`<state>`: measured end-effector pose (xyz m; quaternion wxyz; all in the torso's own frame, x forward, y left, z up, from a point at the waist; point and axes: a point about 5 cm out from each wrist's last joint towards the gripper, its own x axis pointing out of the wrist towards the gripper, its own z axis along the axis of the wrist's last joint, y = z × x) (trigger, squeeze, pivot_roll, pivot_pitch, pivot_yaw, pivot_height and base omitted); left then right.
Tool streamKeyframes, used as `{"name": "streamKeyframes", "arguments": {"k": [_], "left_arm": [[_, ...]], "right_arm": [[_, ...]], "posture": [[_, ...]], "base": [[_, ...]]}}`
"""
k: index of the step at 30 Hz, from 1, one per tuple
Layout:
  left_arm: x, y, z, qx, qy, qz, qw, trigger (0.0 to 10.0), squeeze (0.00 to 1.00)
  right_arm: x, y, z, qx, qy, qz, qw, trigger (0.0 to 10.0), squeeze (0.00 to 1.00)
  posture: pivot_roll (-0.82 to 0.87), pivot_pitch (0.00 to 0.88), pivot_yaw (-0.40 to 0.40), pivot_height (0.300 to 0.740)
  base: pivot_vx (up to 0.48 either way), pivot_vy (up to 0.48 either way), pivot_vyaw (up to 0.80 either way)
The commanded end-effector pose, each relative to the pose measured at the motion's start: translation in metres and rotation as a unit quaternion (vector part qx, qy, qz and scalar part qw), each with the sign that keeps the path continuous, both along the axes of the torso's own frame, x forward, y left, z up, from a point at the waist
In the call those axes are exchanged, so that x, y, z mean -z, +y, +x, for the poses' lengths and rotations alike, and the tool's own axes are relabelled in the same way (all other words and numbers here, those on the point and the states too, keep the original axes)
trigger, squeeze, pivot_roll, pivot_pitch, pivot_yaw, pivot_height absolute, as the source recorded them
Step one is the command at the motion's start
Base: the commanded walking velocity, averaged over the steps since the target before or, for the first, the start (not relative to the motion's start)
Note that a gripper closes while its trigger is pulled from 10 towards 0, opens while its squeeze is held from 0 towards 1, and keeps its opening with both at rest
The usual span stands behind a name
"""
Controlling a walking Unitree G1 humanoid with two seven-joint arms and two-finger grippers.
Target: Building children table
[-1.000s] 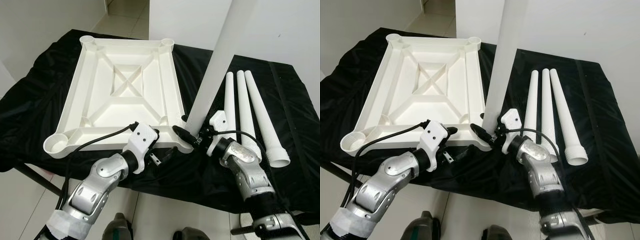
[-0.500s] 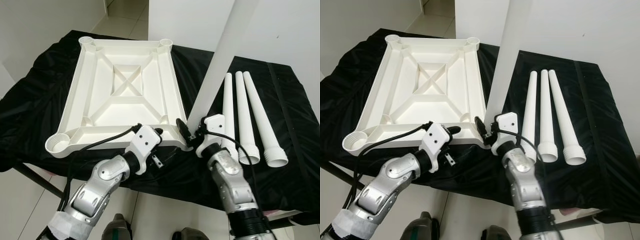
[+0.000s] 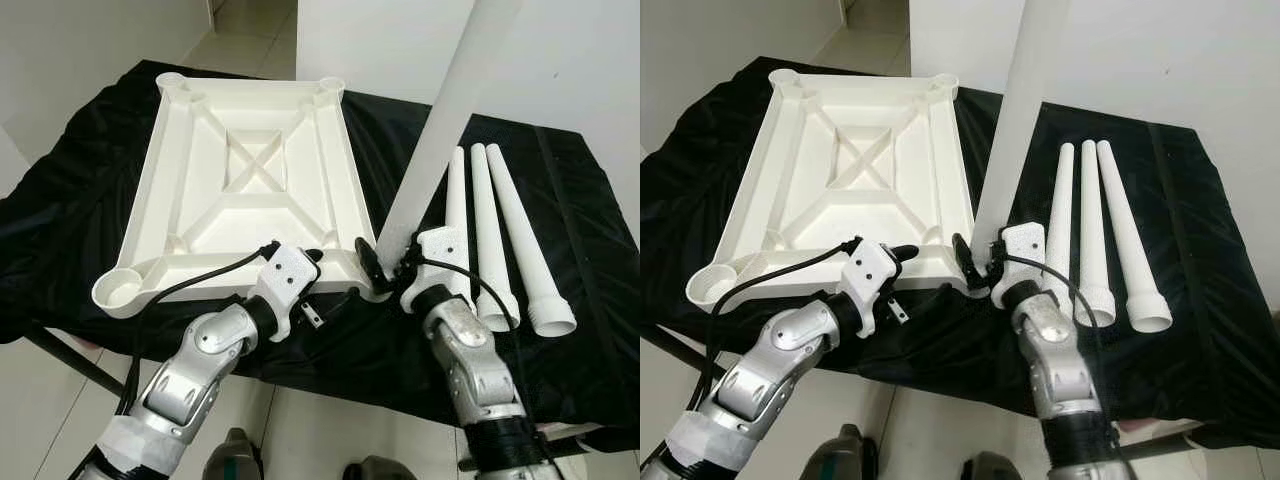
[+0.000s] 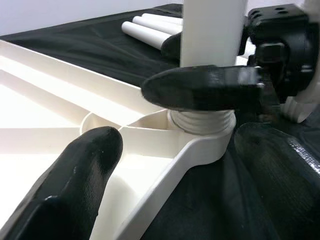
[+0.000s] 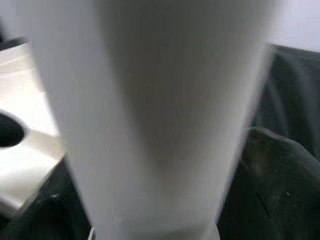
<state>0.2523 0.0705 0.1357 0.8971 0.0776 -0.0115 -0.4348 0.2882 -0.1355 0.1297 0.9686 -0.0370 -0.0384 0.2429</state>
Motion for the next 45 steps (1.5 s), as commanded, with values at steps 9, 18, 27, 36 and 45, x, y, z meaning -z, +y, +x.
{"name": "streamKeyframes", "arguments": {"k": [9, 18, 27, 36, 45], "left_arm": [[0.003, -0.002, -0.005, 0.037, 0.015, -0.012, 0.999, 10.0, 0.00], [0.001, -0.002, -0.001, 0.038, 0.016, -0.014, 0.999, 10.0, 0.00], [-0.004, -0.007, 0.000, 0.043, 0.008, -0.013, 0.999, 10.0, 0.00], [-0.003, -0.009, -0.004, 0.052, 0.011, -0.010, 0.999, 10.0, 0.00], [-0.003, -0.010, -0.004, 0.046, 0.013, -0.015, 0.999, 10.0, 0.00]], "right_arm": [[-0.006, -0.013, 0.012, -0.137, 0.008, -0.037, 0.990, 10.0, 0.00], [-0.009, -0.014, 0.029, -0.169, 0.000, -0.066, 0.983, 10.0, 0.00], [0.000, -0.016, 0.041, -0.173, 0.030, -0.058, 0.983, 0.0, 0.00], [0.008, -0.009, 0.032, -0.192, 0.033, -0.041, 0.980, 0.0, 0.00], [0.009, -0.007, 0.027, -0.049, 0.001, 0.011, 0.999, 10.0, 0.00]], "posture": [[0.03, 0.000, -0.027, 0.740], [0.03, 0.000, -0.021, 0.740], [0.05, 0.000, -0.017, 0.740], [0.05, 0.003, -0.014, 0.740], [0.04, 0.021, -0.013, 0.740]], "base": [[0.000, 0.000, 0.00], [0.000, 0.000, 0.00], [0.000, 0.000, 0.00], [0.000, 0.000, 0.00], [0.000, 0.000, 0.00]]}}
